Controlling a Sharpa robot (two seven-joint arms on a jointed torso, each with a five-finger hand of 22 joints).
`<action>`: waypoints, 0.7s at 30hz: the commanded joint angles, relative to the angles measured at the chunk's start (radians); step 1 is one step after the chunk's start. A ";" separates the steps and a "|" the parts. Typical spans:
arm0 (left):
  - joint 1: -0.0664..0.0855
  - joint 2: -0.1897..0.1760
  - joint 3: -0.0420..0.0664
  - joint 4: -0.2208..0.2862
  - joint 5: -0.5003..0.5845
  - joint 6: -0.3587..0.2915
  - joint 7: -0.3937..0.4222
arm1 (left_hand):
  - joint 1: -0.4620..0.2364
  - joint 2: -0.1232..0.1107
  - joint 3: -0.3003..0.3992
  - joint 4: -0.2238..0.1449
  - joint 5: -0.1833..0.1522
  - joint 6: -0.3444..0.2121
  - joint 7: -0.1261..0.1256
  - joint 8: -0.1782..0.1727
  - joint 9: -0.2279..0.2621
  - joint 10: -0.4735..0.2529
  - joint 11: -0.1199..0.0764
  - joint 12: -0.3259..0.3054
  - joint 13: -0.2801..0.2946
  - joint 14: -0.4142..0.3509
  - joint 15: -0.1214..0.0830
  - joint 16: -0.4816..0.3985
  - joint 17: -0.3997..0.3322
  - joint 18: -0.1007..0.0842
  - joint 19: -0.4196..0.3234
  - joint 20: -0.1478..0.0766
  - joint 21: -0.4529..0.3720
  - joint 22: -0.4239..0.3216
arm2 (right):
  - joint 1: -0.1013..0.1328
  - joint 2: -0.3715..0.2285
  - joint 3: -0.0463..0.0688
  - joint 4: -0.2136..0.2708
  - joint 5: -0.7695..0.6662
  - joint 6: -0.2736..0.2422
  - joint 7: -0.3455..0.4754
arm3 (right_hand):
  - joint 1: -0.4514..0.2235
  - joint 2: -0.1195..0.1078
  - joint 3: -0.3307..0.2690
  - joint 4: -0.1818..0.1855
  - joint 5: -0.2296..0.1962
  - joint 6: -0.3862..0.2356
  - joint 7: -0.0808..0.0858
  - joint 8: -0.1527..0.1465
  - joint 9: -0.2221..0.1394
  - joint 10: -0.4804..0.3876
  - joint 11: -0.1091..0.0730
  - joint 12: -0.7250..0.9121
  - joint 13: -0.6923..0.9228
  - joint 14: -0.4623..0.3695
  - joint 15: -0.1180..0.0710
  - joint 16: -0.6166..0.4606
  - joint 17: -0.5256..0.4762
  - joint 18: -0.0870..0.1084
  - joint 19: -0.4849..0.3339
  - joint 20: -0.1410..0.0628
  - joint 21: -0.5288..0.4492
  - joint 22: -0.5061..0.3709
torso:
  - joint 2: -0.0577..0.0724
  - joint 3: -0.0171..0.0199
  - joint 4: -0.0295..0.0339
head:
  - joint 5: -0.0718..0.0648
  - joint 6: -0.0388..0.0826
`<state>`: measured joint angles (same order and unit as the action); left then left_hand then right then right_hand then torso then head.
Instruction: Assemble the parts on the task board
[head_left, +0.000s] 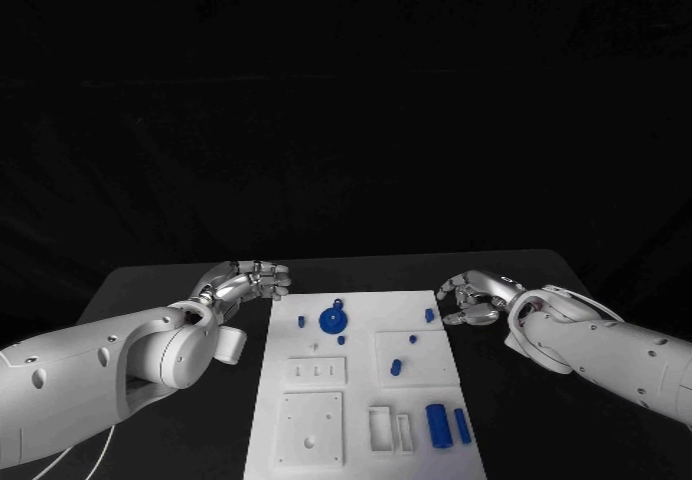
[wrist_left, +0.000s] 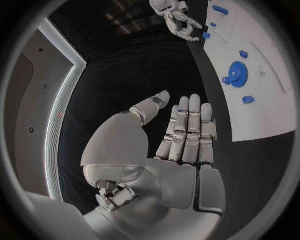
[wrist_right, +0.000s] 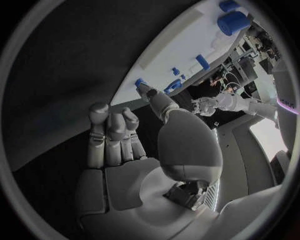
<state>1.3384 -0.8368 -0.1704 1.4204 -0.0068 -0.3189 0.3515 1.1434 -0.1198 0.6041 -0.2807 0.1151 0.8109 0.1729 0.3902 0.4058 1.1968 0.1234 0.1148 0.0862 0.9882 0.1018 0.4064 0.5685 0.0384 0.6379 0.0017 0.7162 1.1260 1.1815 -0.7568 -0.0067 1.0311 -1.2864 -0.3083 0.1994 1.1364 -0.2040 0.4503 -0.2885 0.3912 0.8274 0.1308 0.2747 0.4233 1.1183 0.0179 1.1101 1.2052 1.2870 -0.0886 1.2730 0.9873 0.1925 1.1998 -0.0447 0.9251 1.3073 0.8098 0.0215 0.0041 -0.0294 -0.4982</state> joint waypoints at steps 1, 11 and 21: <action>-0.001 0.006 0.001 0.001 0.005 0.016 0.015 | 0.004 -0.004 -0.001 -0.005 0.004 -0.006 0.004 -0.007 0.001 -0.006 0.001 -0.007 -0.001 0.004 0.000 -0.004 0.001 0.020 -0.009 0.001 0.006 -0.002 | -0.005 0.005 0.000 -0.008 0.002 0.032 0.013 | 0.007 -0.001 -0.007 -0.002 -0.001 -0.007 -0.001 -0.004 -0.001 -0.007 -0.001 -0.005 -0.001 -0.001 -0.004 -0.006 0.001 0.069 -0.007 0.000 -0.004 0.017 | 0.000 -0.0020 0.0037 | -0.002 -0.005; -0.001 0.006 0.001 0.001 0.005 0.014 0.013 | 0.001 -0.004 -0.004 -0.003 0.003 -0.008 0.006 -0.009 0.002 -0.012 0.004 -0.012 -0.003 0.003 0.001 -0.005 0.002 0.019 -0.010 0.002 0.007 -0.003 | -0.020 0.024 0.000 -0.003 0.008 0.015 0.006 | -0.021 0.027 -0.014 0.003 -0.095 -0.004 0.000 0.000 -0.001 -0.009 0.000 -0.004 -0.002 0.000 -0.004 -0.008 0.004 0.069 -0.008 0.000 -0.005 0.016 | -0.001 -0.0030 0.0032 | -0.005 -0.008; -0.001 0.006 0.001 0.002 0.005 0.015 0.011 | 0.001 -0.004 -0.004 -0.003 0.003 -0.008 0.007 -0.009 0.002 -0.013 0.005 -0.013 -0.003 0.003 0.001 -0.005 0.003 0.019 -0.010 0.002 0.008 -0.003 | -0.021 0.033 0.000 -0.002 0.017 0.020 0.004 | -0.042 0.054 0.006 0.010 -0.152 0.004 0.000 0.004 -0.002 -0.007 0.000 -0.002 -0.005 0.003 -0.004 -0.009 0.006 0.069 -0.003 -0.003 -0.006 0.014 | -0.001 -0.0034 0.0036 | -0.003 -0.009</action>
<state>1.3370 -0.8325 -0.1705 1.4198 -0.0060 -0.3175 0.3520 1.1434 -0.1198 0.6041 -0.2807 0.1152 0.8072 0.1765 0.3863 0.4066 1.1915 0.1287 0.1045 0.0843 0.9882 0.1018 0.4064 0.5695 0.0382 0.6343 0.0052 0.7200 1.1243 1.1611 -0.7247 -0.0066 1.0280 -1.2793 -0.2992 0.1990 1.0902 -0.1579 0.4527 -0.2777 0.2439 0.8273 0.1307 0.2748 0.4231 1.1185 0.0178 1.1102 1.2012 1.2855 -0.0871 1.2693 0.9921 0.1939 1.1984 -0.0429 0.9251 1.3080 0.8088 0.0179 0.0081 -0.0337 -0.5072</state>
